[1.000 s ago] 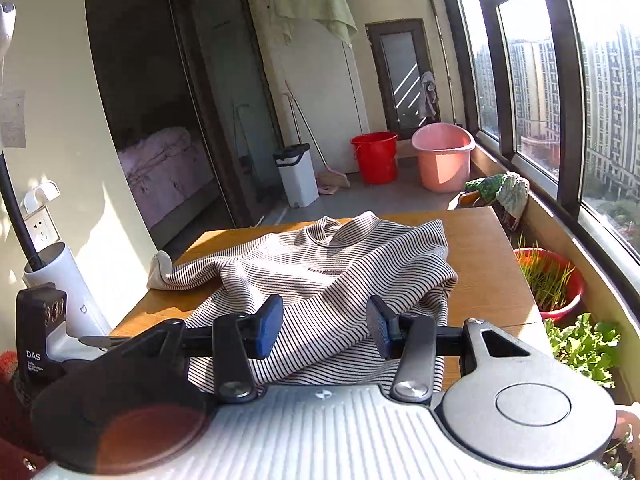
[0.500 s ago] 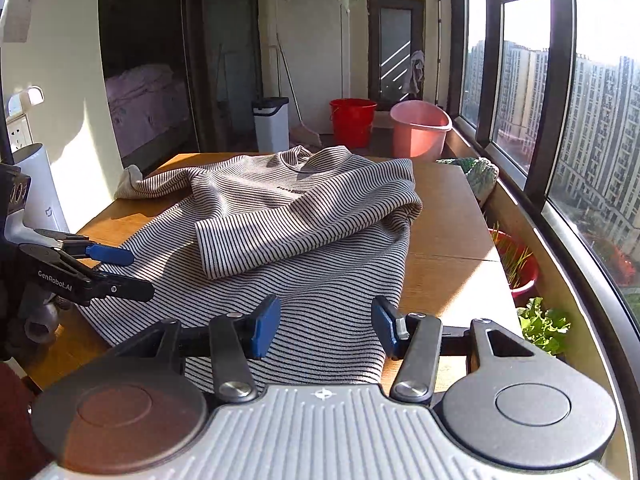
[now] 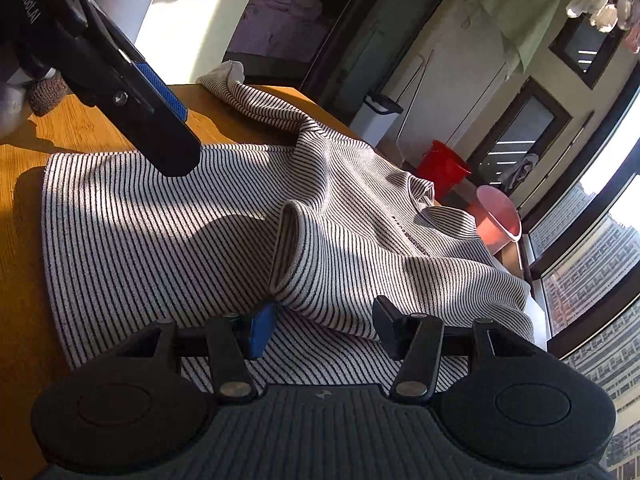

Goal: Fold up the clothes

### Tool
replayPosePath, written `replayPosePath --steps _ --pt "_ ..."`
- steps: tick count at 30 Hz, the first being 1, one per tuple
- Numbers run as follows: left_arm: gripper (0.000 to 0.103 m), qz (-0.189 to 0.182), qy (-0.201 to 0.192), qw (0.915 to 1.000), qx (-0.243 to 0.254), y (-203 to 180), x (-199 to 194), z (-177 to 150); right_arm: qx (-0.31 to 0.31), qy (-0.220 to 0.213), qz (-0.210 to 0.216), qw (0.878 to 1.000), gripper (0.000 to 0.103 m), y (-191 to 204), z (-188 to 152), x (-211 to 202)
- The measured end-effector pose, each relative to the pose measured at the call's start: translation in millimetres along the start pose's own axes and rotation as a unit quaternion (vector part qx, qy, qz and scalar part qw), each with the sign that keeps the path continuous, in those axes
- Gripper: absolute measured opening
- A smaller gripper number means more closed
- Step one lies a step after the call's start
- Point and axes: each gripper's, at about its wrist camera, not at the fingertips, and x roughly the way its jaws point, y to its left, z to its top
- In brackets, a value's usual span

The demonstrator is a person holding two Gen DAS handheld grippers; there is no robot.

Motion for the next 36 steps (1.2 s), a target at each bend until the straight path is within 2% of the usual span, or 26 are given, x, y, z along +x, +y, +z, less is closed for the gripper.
replayPosePath --steps 1,2,3,4,7,9,13,14,16,19,22,24,30,36 --pt "0.103 -0.01 -0.011 0.9998 -0.015 3.7 4.2 4.9 0.006 -0.002 0.004 1.0 0.053 -1.1 1.8 2.7" --pt "0.103 -0.02 -0.021 0.9991 -0.03 6.3 7.9 7.4 0.015 -0.004 0.011 1.0 0.045 -3.2 3.8 5.4" --pt "0.103 -0.03 -0.031 0.998 -0.045 8.6 11.4 9.1 0.044 -0.002 0.023 0.999 0.021 -10.3 6.3 7.7" --pt "0.103 -0.043 -0.043 0.9967 -0.054 9.4 14.6 8.6 0.082 0.001 0.039 0.996 0.012 -19.9 9.1 9.8" --pt "0.103 -0.074 -0.066 0.9934 -0.057 8.4 24.2 2.9 0.199 -0.014 0.027 0.979 0.01 -71.6 13.6 5.0" --pt "0.103 -0.083 -0.064 0.9932 -0.051 6.3 33.1 -3.2 0.288 -0.037 -0.009 0.957 0.01 -125.5 10.6 -9.6" --pt "0.103 -0.091 -0.043 0.9935 -0.054 7.6 48.7 -10.1 0.438 -0.104 -0.103 0.887 0.01 -231.3 -5.8 -53.3" --pt "0.103 -0.092 -0.039 0.9932 -0.06 9.7 50.5 -10.2 0.457 -0.115 -0.119 0.874 0.01 -246.4 -8.1 -62.4" --pt "0.103 -0.096 -0.032 0.9922 -0.073 14.7 53.1 -9.8 0.462 -0.127 -0.16 0.863 0.01 -266.2 -6.5 -78.3" --pt "0.103 -0.084 -0.019 0.9921 -0.091 22.4 57.2 -11.8 0.454 -0.13 -0.186 0.861 0.01 -276.1 4.3 -86.1" --pt "0.103 -0.081 -0.017 0.9923 -0.093 23.6 58.2 -11.9 0.45 -0.142 -0.192 0.86 0.009 -277.5 17.5 -89.3" --pt "0.103 -0.077 -0.016 0.9931 -0.087 23.0 59.6 -12.3 0.441 -0.149 -0.191 0.864 0.009 -277.2 33.2 -86.6" --pt "0.103 -0.071 -0.015 0.9945 -0.075 21.2 61.0 -13.5 0.395 -0.153 -0.162 0.891 0.009 -260.5 93.8 -56.8" --pt "0.103 -0.065 -0.016 0.996 -0.059 17.6 61.9 -14.9 0.36 -0.143 -0.113 0.915 0.01 -227.7 142.3 -12.8"
